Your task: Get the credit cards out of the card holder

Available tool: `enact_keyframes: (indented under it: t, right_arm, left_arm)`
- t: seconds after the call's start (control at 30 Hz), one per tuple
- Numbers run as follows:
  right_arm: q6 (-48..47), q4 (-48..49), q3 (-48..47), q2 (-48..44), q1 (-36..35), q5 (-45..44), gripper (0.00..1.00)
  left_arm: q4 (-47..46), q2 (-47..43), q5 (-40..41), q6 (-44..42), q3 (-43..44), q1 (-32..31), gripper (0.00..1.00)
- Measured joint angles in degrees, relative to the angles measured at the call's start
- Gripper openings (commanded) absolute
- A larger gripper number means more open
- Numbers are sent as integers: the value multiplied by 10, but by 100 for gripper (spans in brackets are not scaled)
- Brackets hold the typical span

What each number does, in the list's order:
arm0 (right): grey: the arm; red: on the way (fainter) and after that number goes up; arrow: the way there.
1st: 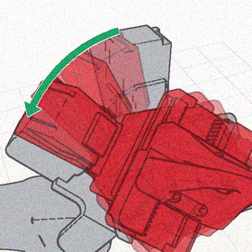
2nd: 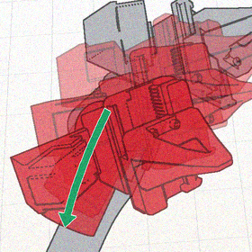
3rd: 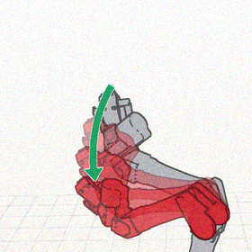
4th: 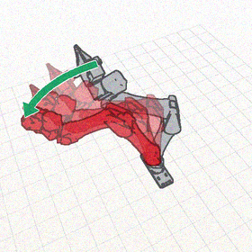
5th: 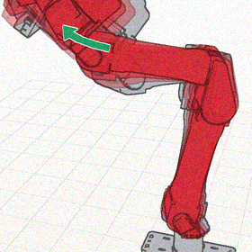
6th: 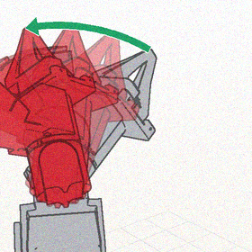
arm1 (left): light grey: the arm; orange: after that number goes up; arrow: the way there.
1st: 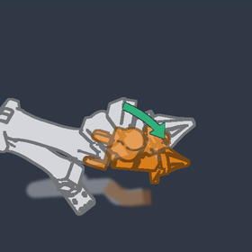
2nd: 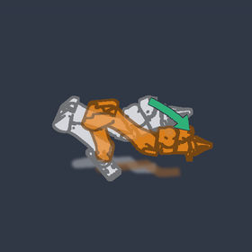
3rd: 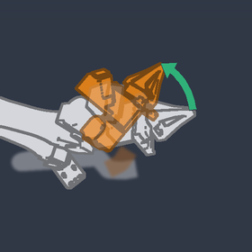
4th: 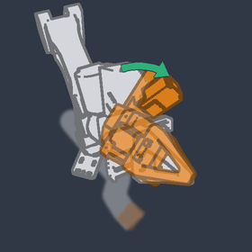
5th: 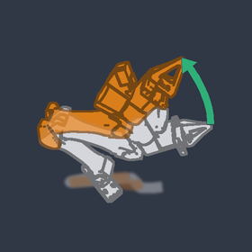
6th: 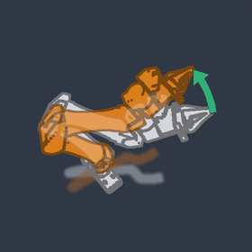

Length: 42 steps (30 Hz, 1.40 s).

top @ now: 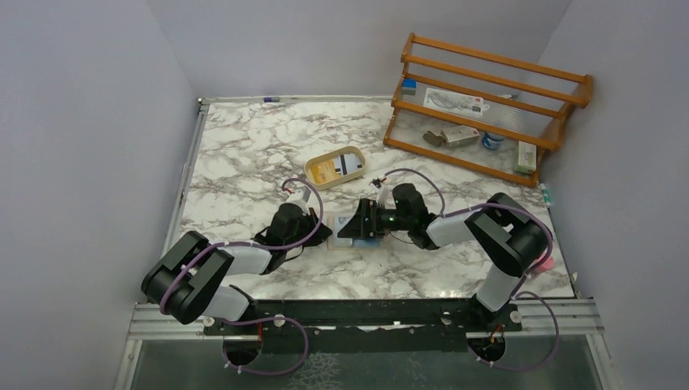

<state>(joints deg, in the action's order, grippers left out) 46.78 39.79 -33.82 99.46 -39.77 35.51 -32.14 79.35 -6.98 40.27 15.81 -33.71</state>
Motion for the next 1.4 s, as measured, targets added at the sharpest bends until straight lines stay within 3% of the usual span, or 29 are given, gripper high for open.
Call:
enact_keyframes:
  t: [0.87,1.4]
  right_arm:
    - [158,209,5,94,1,7,97]
    - [197,231,-22,129,-43,-30,96]
  left_arm:
    - [-27,-17,37,16,-30,8,0]
    - [-29,-18,43,41,-32,7,0]
